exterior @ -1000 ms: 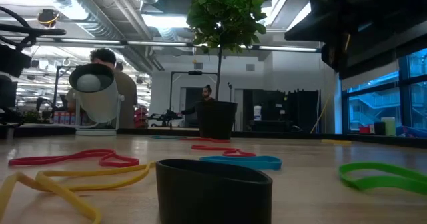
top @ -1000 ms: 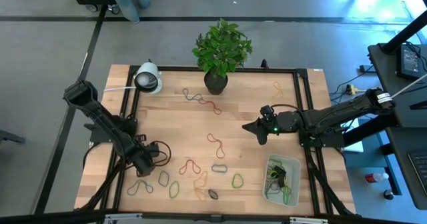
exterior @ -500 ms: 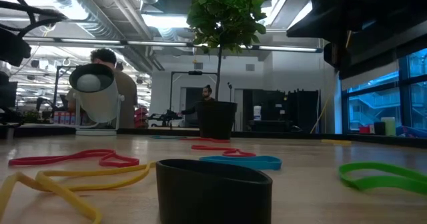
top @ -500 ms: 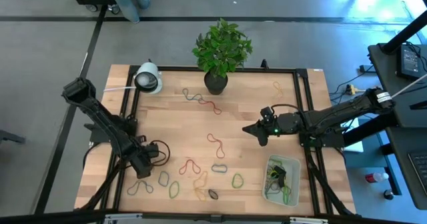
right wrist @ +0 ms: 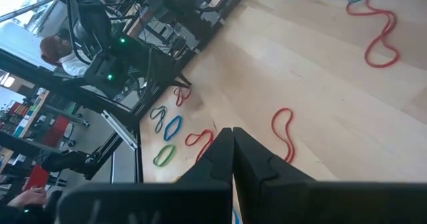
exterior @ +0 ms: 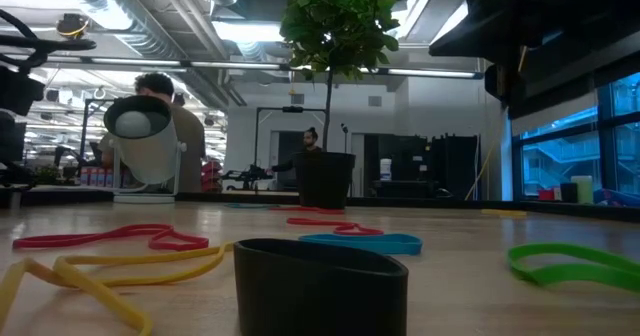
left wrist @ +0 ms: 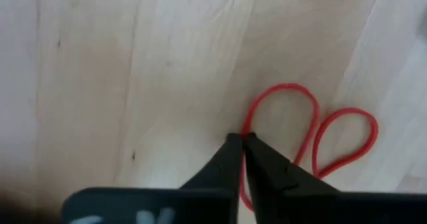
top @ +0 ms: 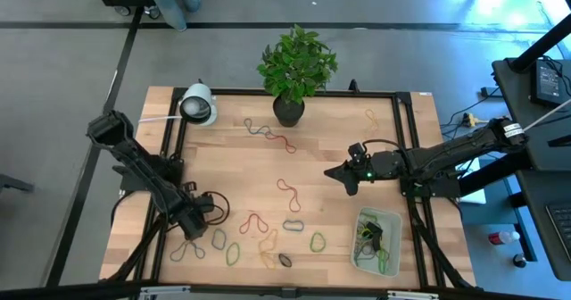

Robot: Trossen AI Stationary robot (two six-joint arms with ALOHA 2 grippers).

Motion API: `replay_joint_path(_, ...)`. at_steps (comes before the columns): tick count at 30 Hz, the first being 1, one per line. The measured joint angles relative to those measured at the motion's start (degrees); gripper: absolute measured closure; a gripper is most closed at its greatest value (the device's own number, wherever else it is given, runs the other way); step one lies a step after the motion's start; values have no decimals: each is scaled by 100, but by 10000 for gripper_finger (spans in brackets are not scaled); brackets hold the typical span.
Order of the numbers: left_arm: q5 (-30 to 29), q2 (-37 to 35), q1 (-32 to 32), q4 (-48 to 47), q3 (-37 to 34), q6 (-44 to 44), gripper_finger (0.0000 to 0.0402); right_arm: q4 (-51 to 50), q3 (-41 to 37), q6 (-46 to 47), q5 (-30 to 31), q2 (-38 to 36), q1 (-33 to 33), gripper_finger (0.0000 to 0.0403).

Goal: Pick and place rubber bands into bin
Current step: Put the red rubber band into the gray bin

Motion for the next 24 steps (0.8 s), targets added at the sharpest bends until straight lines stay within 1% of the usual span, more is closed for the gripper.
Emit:
replay_joint_path(3, -88, -85, 48, -218, 283, -152, 398, -30, 0, 2, 0, 0, 0, 399)
replay_joint_path(7, -277, -196, 217, -730, 734, -185, 400, -34, 0, -72, 0, 0, 0, 399)
replay_joint_path(12, -851, -237, 496, -1103, 1437, -228, 400, -80, 0, -613, 0, 0, -2, 399)
replay_joint_path(16, -1412, -237, 802, -1074, 1988, -6, 401, -80, 0, -787, 0, 0, -2, 399)
replay_joint_path(19, -1695, -239, 1059, -1036, 2388, 192, 400, -72, 0, -1090, -1, 0, -2, 396)
replay_joint_path(24, -1990, -245, 1491, -861, 2915, 593, 401, -26, 39, -1628, -153, 0, -2, 361)
